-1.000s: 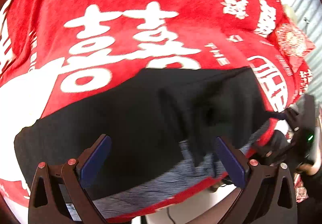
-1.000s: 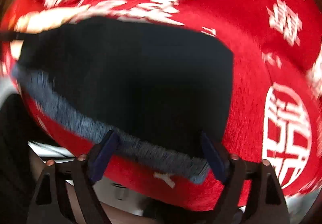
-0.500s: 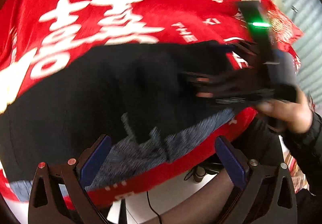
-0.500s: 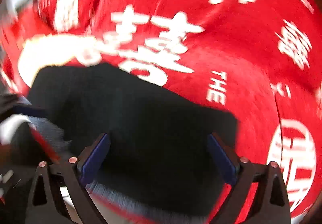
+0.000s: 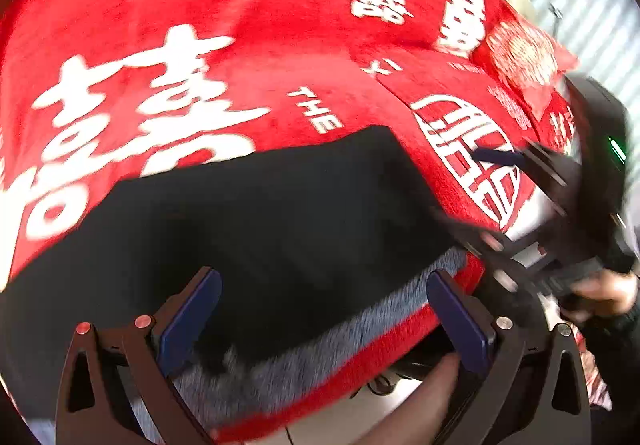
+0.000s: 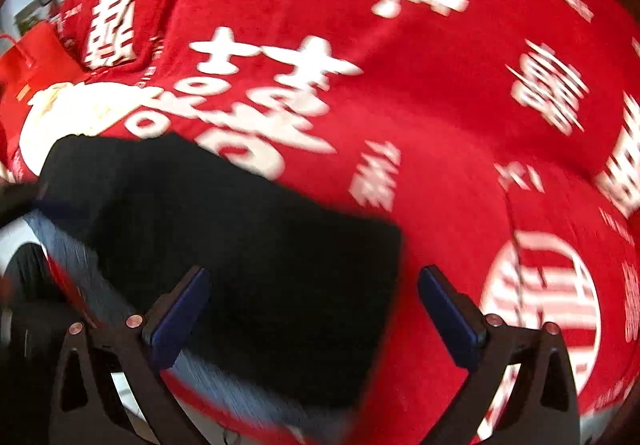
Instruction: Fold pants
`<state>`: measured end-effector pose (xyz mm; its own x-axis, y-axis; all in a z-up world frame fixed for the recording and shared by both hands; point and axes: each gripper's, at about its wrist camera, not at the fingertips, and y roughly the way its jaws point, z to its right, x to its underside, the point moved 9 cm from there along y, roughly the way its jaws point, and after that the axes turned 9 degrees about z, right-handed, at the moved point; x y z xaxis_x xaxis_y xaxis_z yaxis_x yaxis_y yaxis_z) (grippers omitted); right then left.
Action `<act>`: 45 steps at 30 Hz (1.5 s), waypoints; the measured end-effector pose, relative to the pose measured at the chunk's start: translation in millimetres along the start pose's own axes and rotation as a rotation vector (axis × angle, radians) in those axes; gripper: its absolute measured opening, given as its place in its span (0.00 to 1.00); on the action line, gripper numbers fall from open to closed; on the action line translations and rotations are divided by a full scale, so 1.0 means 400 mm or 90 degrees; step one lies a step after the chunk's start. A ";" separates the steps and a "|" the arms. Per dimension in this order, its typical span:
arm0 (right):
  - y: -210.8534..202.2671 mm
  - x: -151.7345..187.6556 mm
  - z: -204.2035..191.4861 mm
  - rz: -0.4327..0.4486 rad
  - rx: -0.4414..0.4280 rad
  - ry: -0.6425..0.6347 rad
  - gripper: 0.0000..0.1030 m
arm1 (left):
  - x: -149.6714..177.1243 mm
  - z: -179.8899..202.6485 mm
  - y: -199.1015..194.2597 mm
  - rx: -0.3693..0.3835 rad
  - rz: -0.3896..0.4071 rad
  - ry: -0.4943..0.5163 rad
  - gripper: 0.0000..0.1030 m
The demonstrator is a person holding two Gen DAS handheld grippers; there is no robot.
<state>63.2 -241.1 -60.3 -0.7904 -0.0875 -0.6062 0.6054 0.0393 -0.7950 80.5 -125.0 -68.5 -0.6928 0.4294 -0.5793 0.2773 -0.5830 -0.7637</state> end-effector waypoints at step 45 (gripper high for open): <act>0.034 0.062 -0.240 -0.069 -0.109 0.074 1.00 | 0.227 -0.503 -0.227 -0.226 -0.007 -0.259 1.00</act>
<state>42.8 -147.1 -88.2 -0.8612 0.0143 -0.5080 0.4998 0.2053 -0.8415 126.4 105.7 -109.0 -0.8795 0.0907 -0.4671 0.4276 -0.2802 -0.8594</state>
